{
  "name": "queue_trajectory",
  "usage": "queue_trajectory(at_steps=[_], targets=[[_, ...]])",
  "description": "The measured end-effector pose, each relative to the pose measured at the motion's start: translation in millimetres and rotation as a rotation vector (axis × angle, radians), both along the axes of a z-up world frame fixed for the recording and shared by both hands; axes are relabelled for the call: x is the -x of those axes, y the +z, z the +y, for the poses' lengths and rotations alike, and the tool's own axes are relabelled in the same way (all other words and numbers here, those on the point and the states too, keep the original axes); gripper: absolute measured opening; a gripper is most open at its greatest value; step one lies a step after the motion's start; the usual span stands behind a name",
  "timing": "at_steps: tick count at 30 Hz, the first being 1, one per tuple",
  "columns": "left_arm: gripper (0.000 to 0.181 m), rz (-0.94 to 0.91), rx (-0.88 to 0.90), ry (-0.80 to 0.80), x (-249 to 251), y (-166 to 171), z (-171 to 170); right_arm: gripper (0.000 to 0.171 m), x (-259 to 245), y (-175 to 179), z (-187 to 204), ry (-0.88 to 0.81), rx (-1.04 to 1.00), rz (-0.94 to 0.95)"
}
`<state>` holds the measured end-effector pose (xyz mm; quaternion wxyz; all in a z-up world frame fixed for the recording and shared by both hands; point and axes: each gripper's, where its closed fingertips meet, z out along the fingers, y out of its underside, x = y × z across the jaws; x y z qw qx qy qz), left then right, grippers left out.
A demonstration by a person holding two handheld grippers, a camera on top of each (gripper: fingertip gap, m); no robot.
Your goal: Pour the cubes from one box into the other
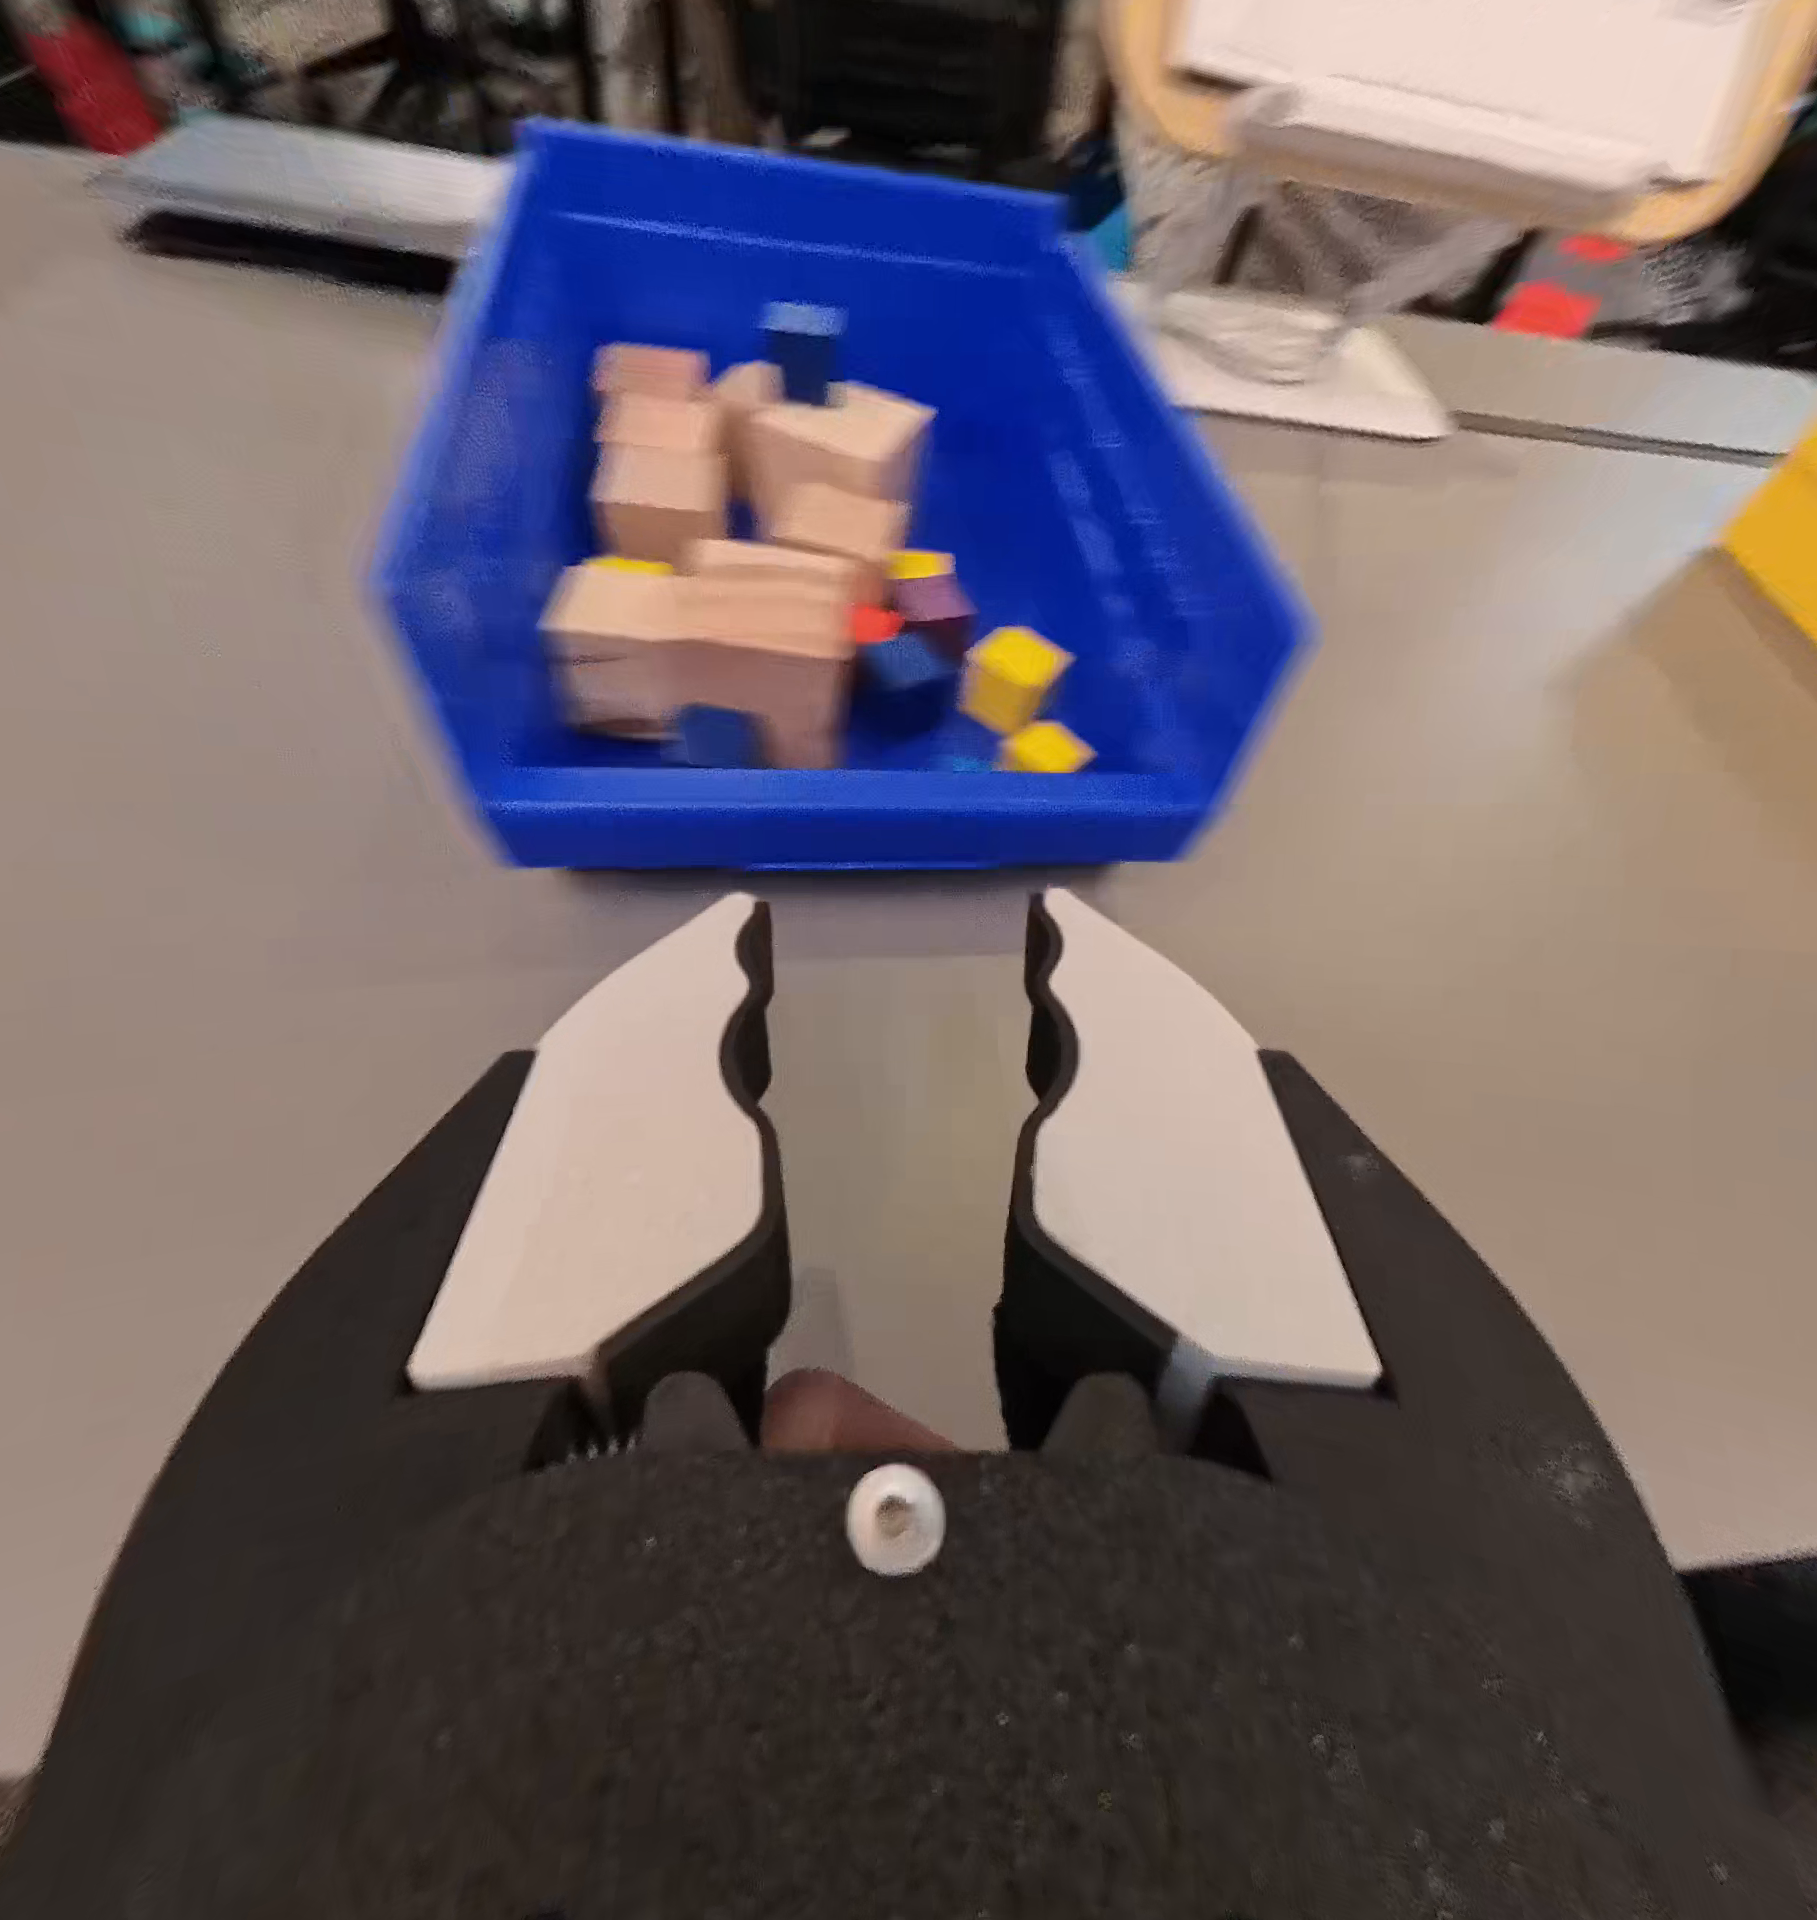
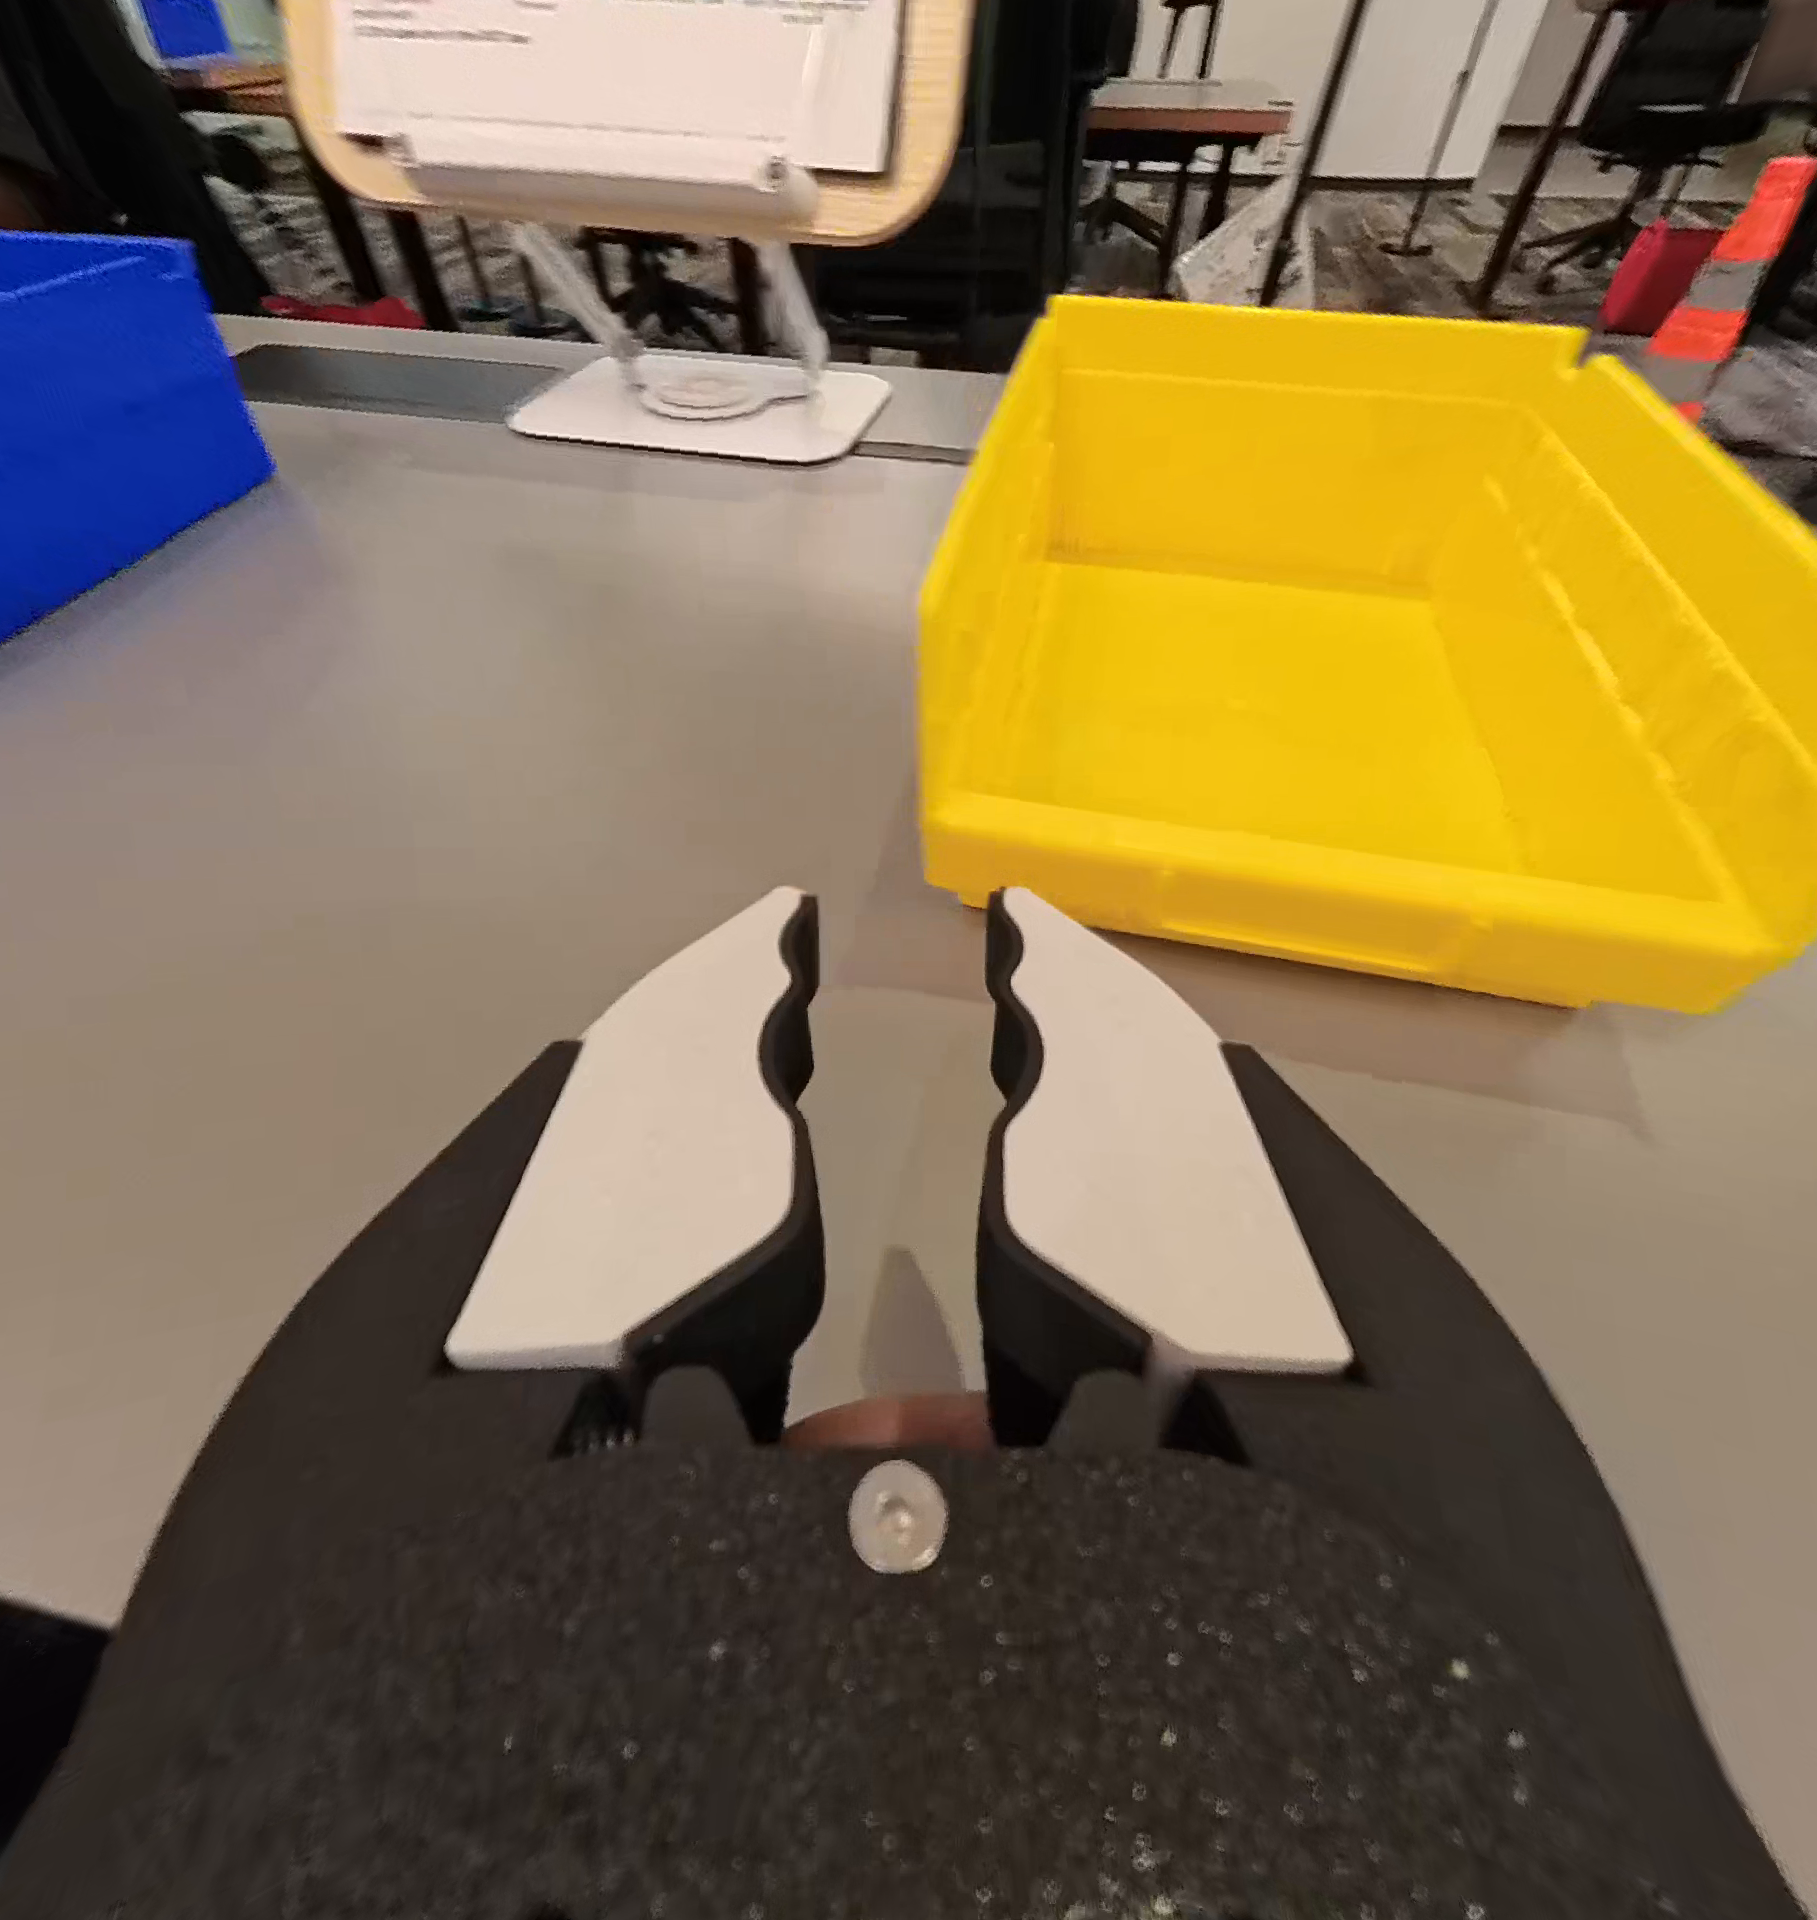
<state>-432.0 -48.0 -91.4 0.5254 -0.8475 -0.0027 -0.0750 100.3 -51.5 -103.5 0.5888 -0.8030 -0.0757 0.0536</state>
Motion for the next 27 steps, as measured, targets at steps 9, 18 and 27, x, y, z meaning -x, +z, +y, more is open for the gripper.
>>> queue_trajectory(at_steps=[9,18,27], targets=[[0.05,0.088,0.078,0.022,97.9,-27.3,84.7,0.042,162.1,-17.4,-15.7,0.339,0.146,0.0],[0.003,0.104,0.007,-0.021,85.2,-30.5,106.2,0.047,329.3,-18.1,32.9,0.461,0.162,0.069],[0.008,0.156,0.0,-0.011,27.6,-31.5,85.3,0.052,381.1,-34.9,110.1,0.301,0.271,0.094]])
